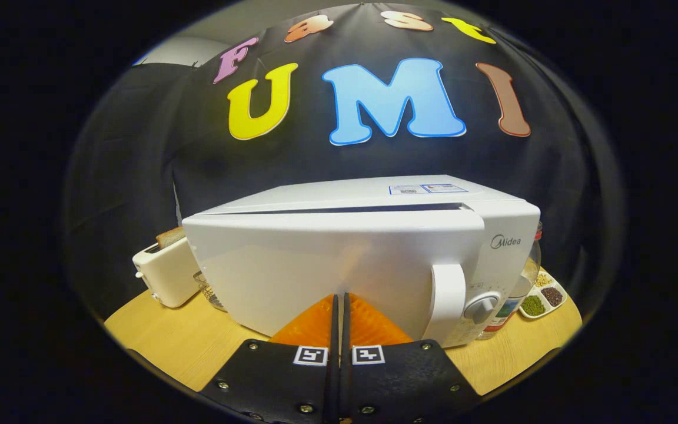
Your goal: Open the microwave, put the food inside, and close the microwave door.
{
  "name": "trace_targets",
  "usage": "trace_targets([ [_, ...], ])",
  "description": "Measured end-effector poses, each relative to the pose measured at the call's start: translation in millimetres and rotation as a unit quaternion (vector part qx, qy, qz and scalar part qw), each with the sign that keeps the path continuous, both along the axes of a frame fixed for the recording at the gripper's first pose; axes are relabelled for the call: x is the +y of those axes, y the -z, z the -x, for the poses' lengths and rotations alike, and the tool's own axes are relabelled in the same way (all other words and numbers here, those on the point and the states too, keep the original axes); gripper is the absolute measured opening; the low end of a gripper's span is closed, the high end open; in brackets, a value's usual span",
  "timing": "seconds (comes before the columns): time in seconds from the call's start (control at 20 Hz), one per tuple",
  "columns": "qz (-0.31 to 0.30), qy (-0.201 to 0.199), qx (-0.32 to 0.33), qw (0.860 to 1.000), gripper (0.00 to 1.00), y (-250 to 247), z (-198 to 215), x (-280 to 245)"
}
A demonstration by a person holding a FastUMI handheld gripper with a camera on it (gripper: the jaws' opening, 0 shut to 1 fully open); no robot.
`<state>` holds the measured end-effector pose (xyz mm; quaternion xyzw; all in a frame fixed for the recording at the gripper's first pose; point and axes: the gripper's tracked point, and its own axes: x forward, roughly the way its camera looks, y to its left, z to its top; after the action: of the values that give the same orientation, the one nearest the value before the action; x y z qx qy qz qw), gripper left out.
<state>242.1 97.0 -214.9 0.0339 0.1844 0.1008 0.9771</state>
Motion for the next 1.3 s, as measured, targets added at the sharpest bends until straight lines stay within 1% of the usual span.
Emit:
trace_targets([
  [0.1,-0.007,0.004,0.000,1.000,0.01,0,-2,-2],
  [0.3,0.024,0.006,-0.023,0.999,0.01,-1,-9,-5],
  [0.35,0.033,0.015,-0.024,0.999,0.01,0,-16,-9],
  [0.45,0.026,0.013,-0.019,0.999,0.01,2,-14,-6],
  [0.5,0.035,0.016,-0.021,0.999,0.01,-2,-11,-8],
  [0.7,0.028,0.026,-0.048,0.998,0.01,-33,1,-7],
  [1.0,0.028,0.042,-0.094,0.994,0.01,-87,47,-12],
  [1.3,0.025,0.069,-0.122,0.990,0.01,-126,111,-18],
])
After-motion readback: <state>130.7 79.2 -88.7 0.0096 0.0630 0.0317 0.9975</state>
